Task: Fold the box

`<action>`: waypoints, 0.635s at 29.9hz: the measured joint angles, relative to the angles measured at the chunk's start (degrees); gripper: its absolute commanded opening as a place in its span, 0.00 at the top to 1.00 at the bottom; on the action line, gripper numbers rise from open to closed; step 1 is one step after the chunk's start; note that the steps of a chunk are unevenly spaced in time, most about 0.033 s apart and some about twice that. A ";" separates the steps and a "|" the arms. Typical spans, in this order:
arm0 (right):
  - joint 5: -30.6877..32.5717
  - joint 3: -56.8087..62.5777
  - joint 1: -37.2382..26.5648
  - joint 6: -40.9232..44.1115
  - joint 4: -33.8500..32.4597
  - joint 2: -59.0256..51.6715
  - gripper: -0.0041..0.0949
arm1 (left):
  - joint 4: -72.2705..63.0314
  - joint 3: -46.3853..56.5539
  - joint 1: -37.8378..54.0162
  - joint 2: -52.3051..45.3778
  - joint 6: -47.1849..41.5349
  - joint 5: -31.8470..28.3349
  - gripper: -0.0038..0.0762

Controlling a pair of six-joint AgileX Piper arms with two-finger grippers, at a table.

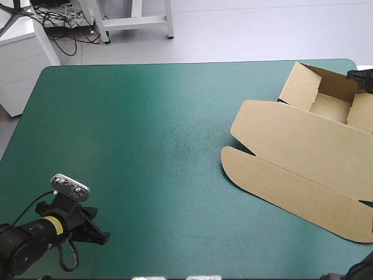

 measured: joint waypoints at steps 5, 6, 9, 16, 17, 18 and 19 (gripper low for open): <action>3.92 -0.07 2.06 -1.34 0.64 -0.98 0.96 | -0.04 0.00 0.00 0.00 0.00 -0.39 0.96; 4.10 0.04 2.95 -1.40 0.64 -0.98 0.96 | -0.04 0.00 0.00 0.00 0.00 -0.39 0.96; 4.23 1.00 6.28 -1.45 0.64 -1.33 0.96 | -0.04 0.00 0.00 0.00 0.00 -0.51 0.96; 3.18 11.55 18.02 -2.37 0.36 -8.10 0.96 | -0.47 0.00 0.00 0.00 0.00 -0.62 0.96; 2.00 14.29 19.69 -2.37 -0.08 -9.55 0.96 | -0.68 0.01 0.00 0.00 0.00 -0.62 0.96; 0.48 17.28 21.21 -2.37 -0.76 -11.58 0.96 | -1.31 0.01 0.00 0.00 0.00 -0.57 0.96; -1.05 20.48 22.56 -2.37 -1.45 -13.82 0.96 | -1.31 0.06 0.00 0.00 0.00 -0.50 0.96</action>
